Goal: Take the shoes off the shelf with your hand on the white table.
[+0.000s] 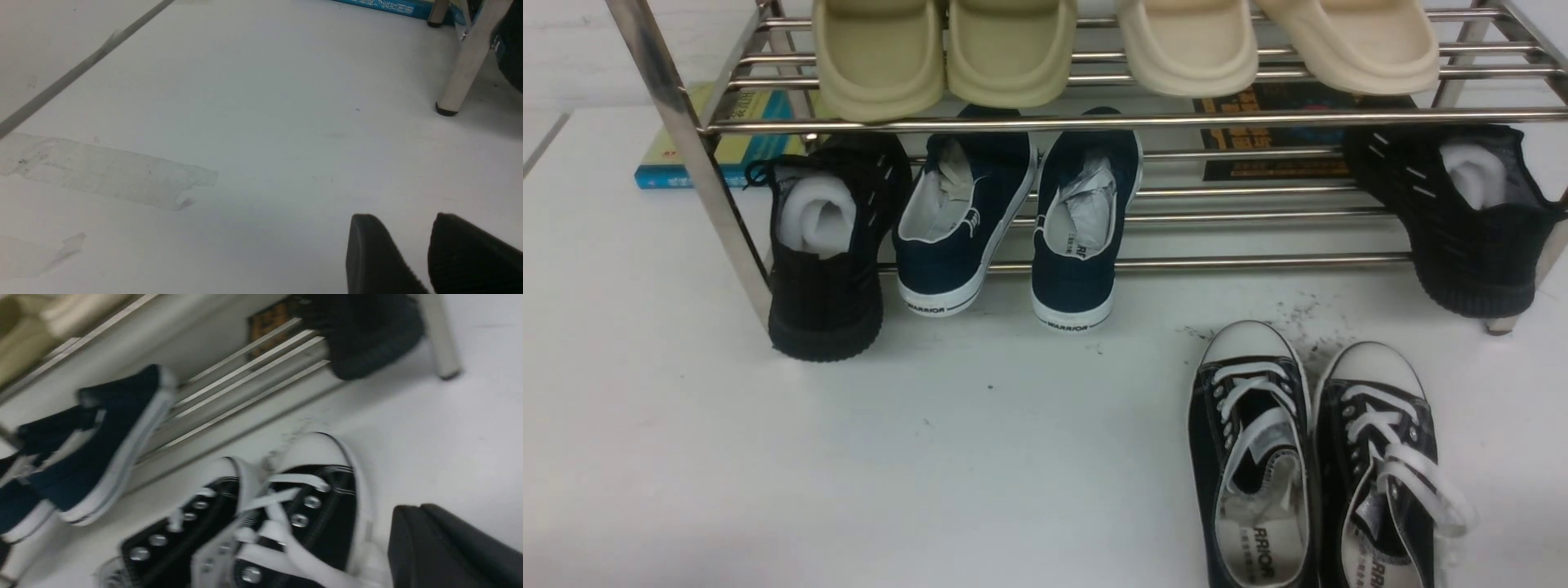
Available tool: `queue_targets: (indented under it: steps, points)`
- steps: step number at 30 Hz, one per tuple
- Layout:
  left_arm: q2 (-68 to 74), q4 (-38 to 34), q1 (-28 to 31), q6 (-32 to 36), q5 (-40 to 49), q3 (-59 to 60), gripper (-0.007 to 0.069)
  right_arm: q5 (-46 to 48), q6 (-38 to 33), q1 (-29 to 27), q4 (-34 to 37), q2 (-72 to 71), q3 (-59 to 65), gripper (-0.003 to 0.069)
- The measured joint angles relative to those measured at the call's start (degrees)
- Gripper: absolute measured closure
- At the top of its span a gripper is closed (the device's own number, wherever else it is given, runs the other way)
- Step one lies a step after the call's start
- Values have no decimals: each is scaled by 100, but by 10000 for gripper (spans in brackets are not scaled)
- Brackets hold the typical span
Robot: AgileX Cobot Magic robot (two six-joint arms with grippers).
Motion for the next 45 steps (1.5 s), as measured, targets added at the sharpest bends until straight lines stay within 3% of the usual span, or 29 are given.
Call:
queue_targets:
  steps: [6,24,27,33,45]
  points:
    - [0,3,0,0,0,0,382,485,0,-239,7,-139,-2,631]
    - [0,3,0,0,0,0,382,591,-31,-239,22,-139,-19,613]
    - [0,3,0,0,0,0,382,631,-479,-239,-39,-139,-24,612]
    - [0,3,0,0,5,0,382,874,-2197,-239,32,-139,-68,603]
    - [0,3,0,0,5,0,382,863,-4089,-239,392,-139,-68,590]
